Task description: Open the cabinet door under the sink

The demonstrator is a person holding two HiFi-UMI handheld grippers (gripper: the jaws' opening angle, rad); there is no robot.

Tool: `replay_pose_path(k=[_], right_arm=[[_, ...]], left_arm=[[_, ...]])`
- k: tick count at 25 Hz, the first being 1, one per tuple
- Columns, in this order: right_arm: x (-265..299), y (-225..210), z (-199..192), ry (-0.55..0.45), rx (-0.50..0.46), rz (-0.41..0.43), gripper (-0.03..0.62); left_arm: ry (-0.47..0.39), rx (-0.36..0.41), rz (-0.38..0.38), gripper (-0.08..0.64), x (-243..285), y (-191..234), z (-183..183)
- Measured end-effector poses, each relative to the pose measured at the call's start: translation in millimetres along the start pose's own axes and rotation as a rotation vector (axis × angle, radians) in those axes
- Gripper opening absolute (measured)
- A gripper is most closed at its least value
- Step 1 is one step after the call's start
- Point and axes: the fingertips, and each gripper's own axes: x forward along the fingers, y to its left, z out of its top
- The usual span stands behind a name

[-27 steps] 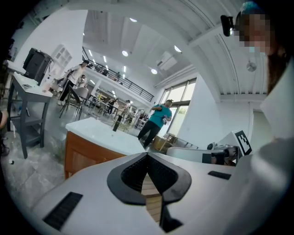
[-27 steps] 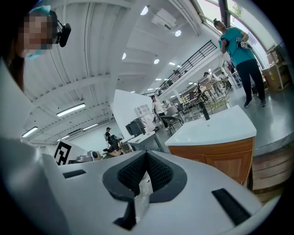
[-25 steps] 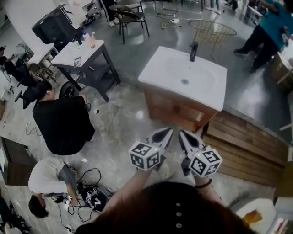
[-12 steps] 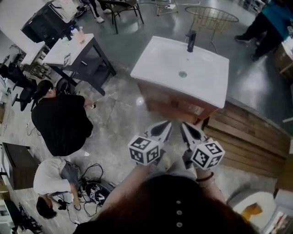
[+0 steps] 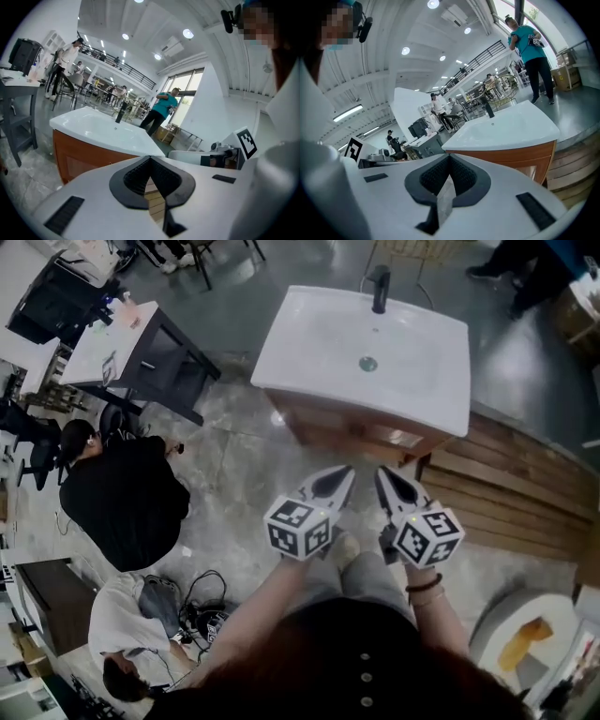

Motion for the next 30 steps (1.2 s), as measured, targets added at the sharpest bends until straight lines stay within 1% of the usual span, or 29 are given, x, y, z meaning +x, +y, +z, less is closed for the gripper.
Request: replay_pose_path(k=[5, 8, 12, 16, 21, 26, 30], right_arm=[[26.1, -16.1, -21.1, 0.056, -0.049, -0.068, 0.006], [42.6, -25.2, -30.9, 0.072, -0.068, -0.103, 0.006], [62.9, -39.9, -46.2, 0.091, -0.08, -0.127, 0.006], [86.8, -61.5, -61.1, 0.098, -0.062, -0.156, 0.006], [114.6, -86.5, -85.3, 0.119, -0.054, -0.196, 0.006], [139.4, -110.7, -108.5, 0.136, -0.059, -0.235, 0.006], [154.0, -128.6, -130.5, 0.157, -0.034, -0.255, 0.006]], left_arm=[[0.067, 0.002, -0.015, 0.009, 16.9, 30.1, -16.7], [0.103, -0.011, -0.023, 0.009, 27.1, 49.0, -31.7], [0.134, -0.043, -0.035, 0.009, 40.8, 67.3, -54.5], [0.142, -0.049, -0.029, 0.009, 57.7, 89.2, -70.5], [0.148, -0.092, -0.02, 0.009, 76.0, 118.5, -92.9], [0.134, -0.101, 0.016, 0.009, 91.3, 147.7, -109.5], [0.142, -0.134, 0.022, 0.009, 102.6, 162.0, -129.3]])
